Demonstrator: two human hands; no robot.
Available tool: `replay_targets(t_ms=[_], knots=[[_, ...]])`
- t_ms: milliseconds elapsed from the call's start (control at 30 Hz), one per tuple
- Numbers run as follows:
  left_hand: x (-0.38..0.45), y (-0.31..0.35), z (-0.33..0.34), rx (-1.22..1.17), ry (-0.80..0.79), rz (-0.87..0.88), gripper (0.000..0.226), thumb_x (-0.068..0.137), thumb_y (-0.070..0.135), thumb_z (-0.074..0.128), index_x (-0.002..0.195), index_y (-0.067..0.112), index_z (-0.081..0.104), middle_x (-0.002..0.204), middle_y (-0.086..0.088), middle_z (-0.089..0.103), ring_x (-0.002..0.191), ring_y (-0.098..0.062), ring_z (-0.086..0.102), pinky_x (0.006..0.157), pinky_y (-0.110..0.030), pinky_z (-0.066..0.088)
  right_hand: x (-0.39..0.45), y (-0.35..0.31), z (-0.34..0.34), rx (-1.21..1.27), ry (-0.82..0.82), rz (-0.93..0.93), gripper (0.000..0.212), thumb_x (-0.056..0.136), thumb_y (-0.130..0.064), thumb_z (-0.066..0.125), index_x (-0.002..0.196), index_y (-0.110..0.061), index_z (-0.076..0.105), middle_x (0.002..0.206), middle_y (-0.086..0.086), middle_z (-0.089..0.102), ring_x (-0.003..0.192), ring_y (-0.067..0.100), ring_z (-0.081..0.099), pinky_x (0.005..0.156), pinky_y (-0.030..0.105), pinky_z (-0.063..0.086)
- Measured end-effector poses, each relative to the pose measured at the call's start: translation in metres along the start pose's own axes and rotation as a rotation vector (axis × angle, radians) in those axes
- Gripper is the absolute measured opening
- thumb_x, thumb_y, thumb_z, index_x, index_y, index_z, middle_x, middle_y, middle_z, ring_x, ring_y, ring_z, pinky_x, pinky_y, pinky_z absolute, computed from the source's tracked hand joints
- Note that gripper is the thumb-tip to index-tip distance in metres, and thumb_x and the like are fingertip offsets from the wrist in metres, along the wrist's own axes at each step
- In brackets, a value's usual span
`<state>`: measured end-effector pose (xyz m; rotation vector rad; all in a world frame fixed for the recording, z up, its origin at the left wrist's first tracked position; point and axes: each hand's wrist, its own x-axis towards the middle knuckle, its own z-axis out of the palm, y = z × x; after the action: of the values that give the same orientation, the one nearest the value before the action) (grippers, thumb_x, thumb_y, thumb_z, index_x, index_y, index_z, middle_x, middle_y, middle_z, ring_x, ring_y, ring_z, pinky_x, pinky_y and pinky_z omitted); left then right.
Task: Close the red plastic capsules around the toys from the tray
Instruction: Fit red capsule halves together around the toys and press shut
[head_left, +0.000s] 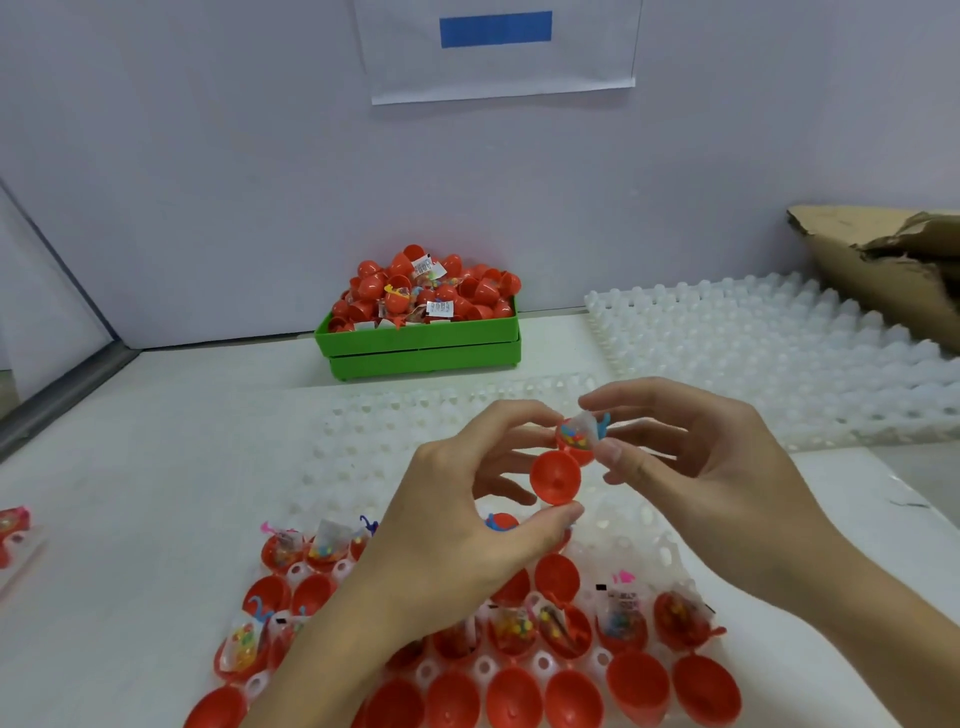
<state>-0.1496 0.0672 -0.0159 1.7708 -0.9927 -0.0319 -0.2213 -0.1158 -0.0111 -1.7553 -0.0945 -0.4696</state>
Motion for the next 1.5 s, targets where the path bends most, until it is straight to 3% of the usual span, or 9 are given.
replay_targets(t_ms=[233, 400, 633, 900, 1033, 1100, 1300, 1500], knots=[[0.0007, 0.0031, -0.0006, -0.017, -0.016, -0.004, 0.043, 0.078, 0.015, 0.079, 0.112, 0.028, 0.055, 0.107, 0.013, 0.071, 0.097, -0.015, 0.069, 0.079, -0.022, 0.055, -0.0006, -0.0011, 0.0012, 0.033, 0.045, -0.044, 0.017, 0.080, -0.007, 0.074, 0.091, -0.018, 0.069, 0.087, 0.004, 0.073, 0.083, 0.019, 0.072, 0.068, 0.025, 0.058], [0.0002, 0.0050, 0.0003, 0.007, -0.042, 0.022, 0.058, 0.078, 0.019, 0.078, 0.127, 0.037, 0.052, 0.107, 0.012, 0.069, 0.096, -0.019, 0.067, 0.076, -0.022, 0.055, -0.0016, -0.0016, 0.0021, -0.016, 0.022, -0.063, 0.012, 0.076, -0.027, 0.071, 0.087, -0.022, 0.071, 0.089, 0.001, 0.076, 0.086, 0.020, 0.073, 0.073, 0.033, 0.058], [0.0009, 0.0062, 0.0006, 0.007, -0.036, 0.019, 0.043, 0.078, 0.018, 0.078, 0.115, 0.028, 0.058, 0.103, 0.011, 0.068, 0.097, -0.019, 0.066, 0.074, -0.025, 0.056, -0.0010, 0.0014, 0.0018, 0.035, 0.043, -0.041, 0.016, 0.072, -0.025, 0.072, 0.087, -0.021, 0.073, 0.087, 0.003, 0.075, 0.081, 0.017, 0.072, 0.067, 0.024, 0.056], [0.0005, 0.0068, 0.0017, -0.079, -0.019, -0.007, 0.064, 0.078, 0.017, 0.076, 0.130, 0.033, 0.044, 0.109, 0.012, 0.071, 0.102, -0.018, 0.067, 0.077, -0.023, 0.055, -0.0012, -0.0013, 0.0018, 0.097, 0.048, -0.015, 0.032, 0.070, -0.024, 0.075, 0.102, -0.027, 0.072, 0.092, 0.003, 0.072, 0.082, 0.021, 0.074, 0.071, 0.025, 0.059], [0.0017, 0.0066, -0.0002, -0.194, 0.040, -0.015, 0.050, 0.079, 0.011, 0.074, 0.122, 0.023, 0.052, 0.102, 0.003, 0.074, 0.098, -0.020, 0.071, 0.086, -0.024, 0.054, -0.0001, -0.0011, 0.0010, 0.135, 0.084, -0.039, 0.036, 0.064, -0.022, 0.077, 0.098, -0.029, 0.075, 0.092, 0.000, 0.074, 0.083, 0.018, 0.075, 0.071, 0.018, 0.057], [0.0027, 0.0061, -0.0017, -0.284, 0.080, -0.034, 0.041, 0.078, 0.008, 0.074, 0.115, 0.018, 0.058, 0.097, -0.002, 0.076, 0.092, -0.021, 0.073, 0.083, -0.023, 0.055, 0.0009, -0.0006, 0.0002, 0.134, 0.105, -0.062, 0.035, 0.063, -0.021, 0.077, 0.097, -0.026, 0.076, 0.090, -0.001, 0.075, 0.083, 0.017, 0.074, 0.071, 0.017, 0.056], [0.0050, 0.0027, 0.0006, -0.339, 0.154, -0.070, 0.028, 0.076, 0.011, 0.074, 0.102, 0.017, 0.067, 0.092, -0.004, 0.076, 0.087, -0.024, 0.073, 0.078, -0.027, 0.058, 0.0026, 0.0018, -0.0030, -0.156, 0.125, -0.231, 0.032, 0.070, -0.018, 0.077, 0.102, -0.025, 0.071, 0.095, -0.009, 0.072, 0.091, 0.016, 0.070, 0.067, 0.022, 0.053], [0.0041, 0.0016, 0.0054, -0.296, 0.196, -0.059, 0.030, 0.081, 0.003, 0.071, 0.104, 0.022, 0.070, 0.094, 0.001, 0.075, 0.085, -0.021, 0.072, 0.077, -0.032, 0.060, 0.0038, 0.0057, -0.0061, -0.375, 0.093, -0.381, 0.026, 0.077, -0.014, 0.073, 0.103, -0.016, 0.073, 0.096, -0.006, 0.064, 0.086, 0.019, 0.065, 0.062, 0.025, 0.052]])
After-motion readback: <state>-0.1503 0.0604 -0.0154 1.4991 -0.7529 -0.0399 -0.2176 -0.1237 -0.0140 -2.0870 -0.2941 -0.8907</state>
